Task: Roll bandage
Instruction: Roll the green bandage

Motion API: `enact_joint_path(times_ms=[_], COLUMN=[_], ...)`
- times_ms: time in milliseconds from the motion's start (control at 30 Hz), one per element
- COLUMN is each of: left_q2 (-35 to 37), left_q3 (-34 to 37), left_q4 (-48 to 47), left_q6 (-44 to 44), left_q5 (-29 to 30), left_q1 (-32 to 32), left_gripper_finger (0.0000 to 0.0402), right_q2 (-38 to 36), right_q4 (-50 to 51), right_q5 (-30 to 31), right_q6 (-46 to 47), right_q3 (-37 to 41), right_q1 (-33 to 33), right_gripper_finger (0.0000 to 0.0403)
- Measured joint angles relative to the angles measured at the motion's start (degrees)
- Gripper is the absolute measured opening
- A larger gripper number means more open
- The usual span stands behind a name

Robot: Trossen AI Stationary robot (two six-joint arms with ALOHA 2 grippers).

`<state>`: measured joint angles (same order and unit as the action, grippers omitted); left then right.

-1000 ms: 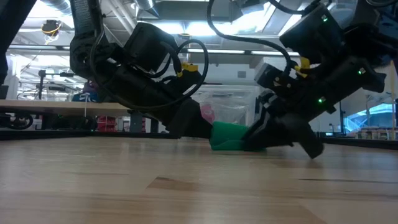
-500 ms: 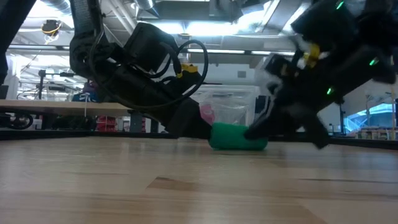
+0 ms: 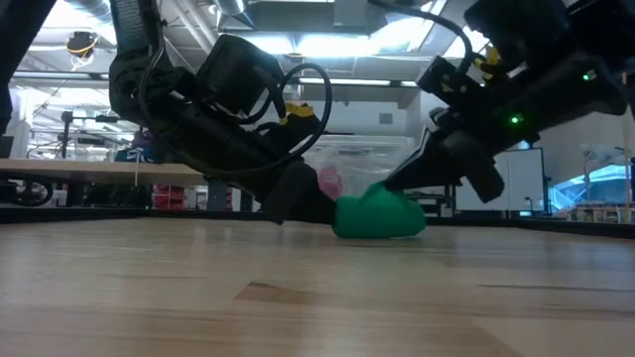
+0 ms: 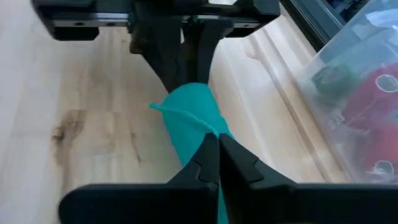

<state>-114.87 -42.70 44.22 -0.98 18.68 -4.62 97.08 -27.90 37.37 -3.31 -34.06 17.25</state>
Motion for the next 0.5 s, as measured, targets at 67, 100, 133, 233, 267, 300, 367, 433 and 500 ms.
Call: enact_joint_path(times_ms=[67, 100, 133, 233, 267, 300, 367, 433, 500], left_q2=[0.0, 0.0, 0.0, 0.0, 0.0, 0.0, 0.0, 0.0, -0.02], left_q3=[0.0, 0.02, 0.02, 0.07, 0.07, 0.07, 0.07, 0.09, 0.11], left_q4=[-0.07, -0.1, -0.13, -0.19, -0.19, -0.21, -0.21, -0.23, -0.23], left_q6=[-0.81, -0.99, -1.18, -1.77, -2.01, -2.03, -2.0, -1.3, -0.53], left_q5=[0.17, 0.17, 0.17, -0.14, -0.39, -0.5, -0.51, -0.52, -0.53], left_q1=[-0.17, -0.25, -0.29, -0.42, -0.45, -0.48, -0.52, -0.52, -0.52], left_gripper_finger=[0.0013, 0.0013, 0.0013, 0.0013, 0.0013, 0.0013, 0.0013, 0.0013, 0.0013], right_q2=[0.0, -0.02, -0.02, -0.07, -0.07, -0.07, -0.07, -0.07, 0.05], right_q4=[-0.23, -0.53, -0.77, -0.99, -1.03, -1.19, -1.52, -1.73, -1.84], right_q5=[-0.59, -1.31, -2.08, -3.93, -4.65, -5.45, -6.75, -8.25, -10.15], right_q6=[-0.01, -0.01, 0.0, 0.22, 0.22, 0.2, 0.2, 0.2, 0.24], right_q3=[0.0, 0.0, 0.0, -0.02, -0.04, -0.04, -0.07, -0.07, -0.1], right_q1=[-0.93, -1.49, -2.17, -4.02, -4.57, -5.1, -6.21, -7.42, -8.77], right_gripper_finger=[0.0004, 0.0004, 0.0003, 0.0003, 0.0004, 0.0006, 0.0009, 0.0009, 0.001])
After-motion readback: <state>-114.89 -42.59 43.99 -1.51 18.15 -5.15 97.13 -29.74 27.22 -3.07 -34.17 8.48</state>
